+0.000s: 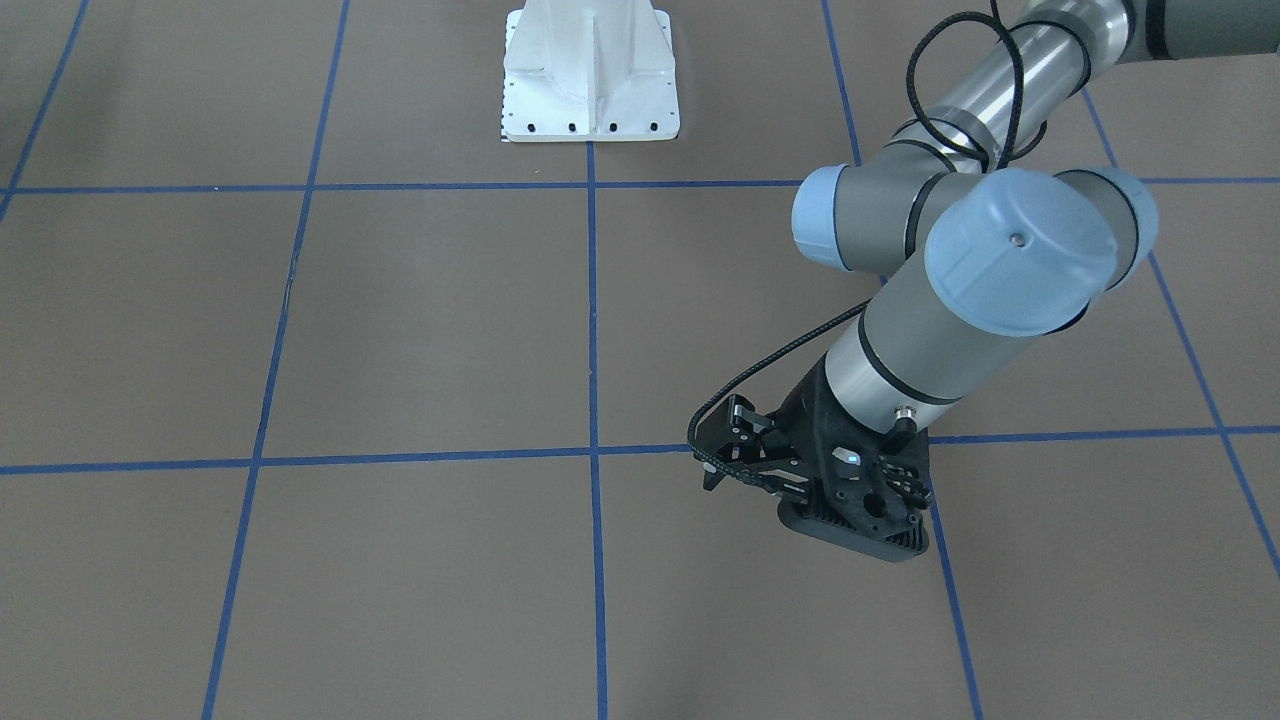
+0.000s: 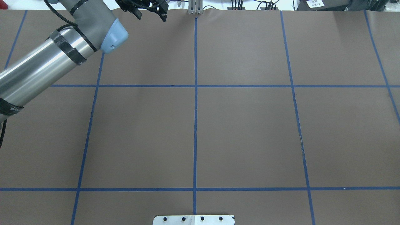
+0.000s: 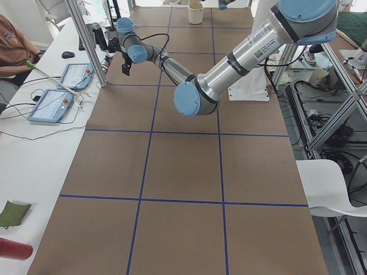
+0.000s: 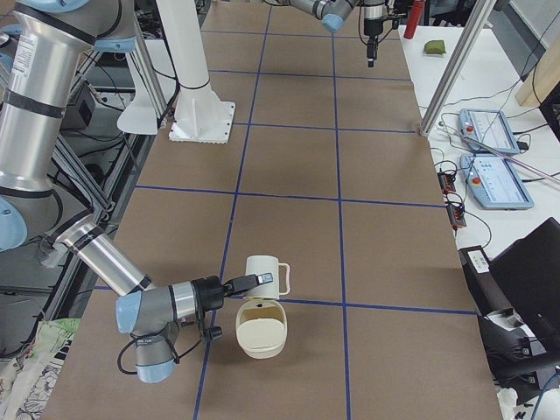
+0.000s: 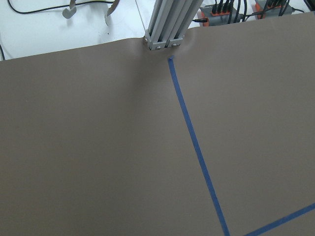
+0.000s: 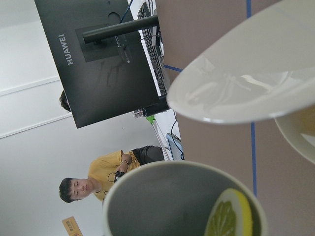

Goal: Left arm hands cup to right arm to dump lemon

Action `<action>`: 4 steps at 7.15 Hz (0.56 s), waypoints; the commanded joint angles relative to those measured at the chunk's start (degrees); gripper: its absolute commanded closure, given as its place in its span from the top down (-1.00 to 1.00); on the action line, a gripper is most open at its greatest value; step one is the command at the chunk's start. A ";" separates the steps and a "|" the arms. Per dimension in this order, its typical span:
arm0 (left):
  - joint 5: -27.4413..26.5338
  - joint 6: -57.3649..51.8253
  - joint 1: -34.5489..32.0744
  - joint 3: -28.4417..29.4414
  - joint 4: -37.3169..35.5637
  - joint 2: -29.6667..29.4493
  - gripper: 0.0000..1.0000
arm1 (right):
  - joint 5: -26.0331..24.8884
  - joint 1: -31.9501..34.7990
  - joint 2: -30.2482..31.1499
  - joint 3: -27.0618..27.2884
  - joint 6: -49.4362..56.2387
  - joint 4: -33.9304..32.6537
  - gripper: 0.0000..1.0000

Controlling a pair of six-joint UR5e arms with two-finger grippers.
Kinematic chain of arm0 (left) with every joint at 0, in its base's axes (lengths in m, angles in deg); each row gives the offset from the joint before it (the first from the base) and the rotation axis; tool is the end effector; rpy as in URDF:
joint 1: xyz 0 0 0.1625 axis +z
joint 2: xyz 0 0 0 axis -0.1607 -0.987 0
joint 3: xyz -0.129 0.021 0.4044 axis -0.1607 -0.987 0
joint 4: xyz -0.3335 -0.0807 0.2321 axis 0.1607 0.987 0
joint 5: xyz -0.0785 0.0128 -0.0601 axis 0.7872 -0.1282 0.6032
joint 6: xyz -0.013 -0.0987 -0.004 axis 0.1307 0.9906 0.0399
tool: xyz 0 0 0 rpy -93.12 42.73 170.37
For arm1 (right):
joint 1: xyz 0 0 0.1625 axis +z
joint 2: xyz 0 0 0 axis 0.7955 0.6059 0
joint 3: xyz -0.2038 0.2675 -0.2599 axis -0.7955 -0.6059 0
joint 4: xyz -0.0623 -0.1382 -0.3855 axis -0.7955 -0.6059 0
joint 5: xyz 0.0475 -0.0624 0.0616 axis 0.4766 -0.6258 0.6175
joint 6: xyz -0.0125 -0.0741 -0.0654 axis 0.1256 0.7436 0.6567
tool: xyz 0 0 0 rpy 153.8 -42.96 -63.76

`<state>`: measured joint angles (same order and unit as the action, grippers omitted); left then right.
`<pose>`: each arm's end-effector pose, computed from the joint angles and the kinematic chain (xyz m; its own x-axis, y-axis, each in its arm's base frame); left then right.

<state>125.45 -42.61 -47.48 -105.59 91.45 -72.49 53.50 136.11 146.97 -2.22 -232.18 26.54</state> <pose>0.3752 -0.7020 0.1561 0.5110 0.2882 -0.8098 0.0076 0.9406 0.3395 0.0752 -0.2128 0.7496 -0.7931 0.3500 0.4985 -0.4118 0.2949 -0.8623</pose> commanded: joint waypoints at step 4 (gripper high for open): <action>-0.88 0.00 0.21 -0.09 -1.55 0.00 1.00 | -0.23 0.00 -1.77 0.04 -13.88 0.88 -0.61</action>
<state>124.61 -42.61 -47.28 -105.66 89.95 -72.49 53.33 136.11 146.00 -2.22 -242.96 27.38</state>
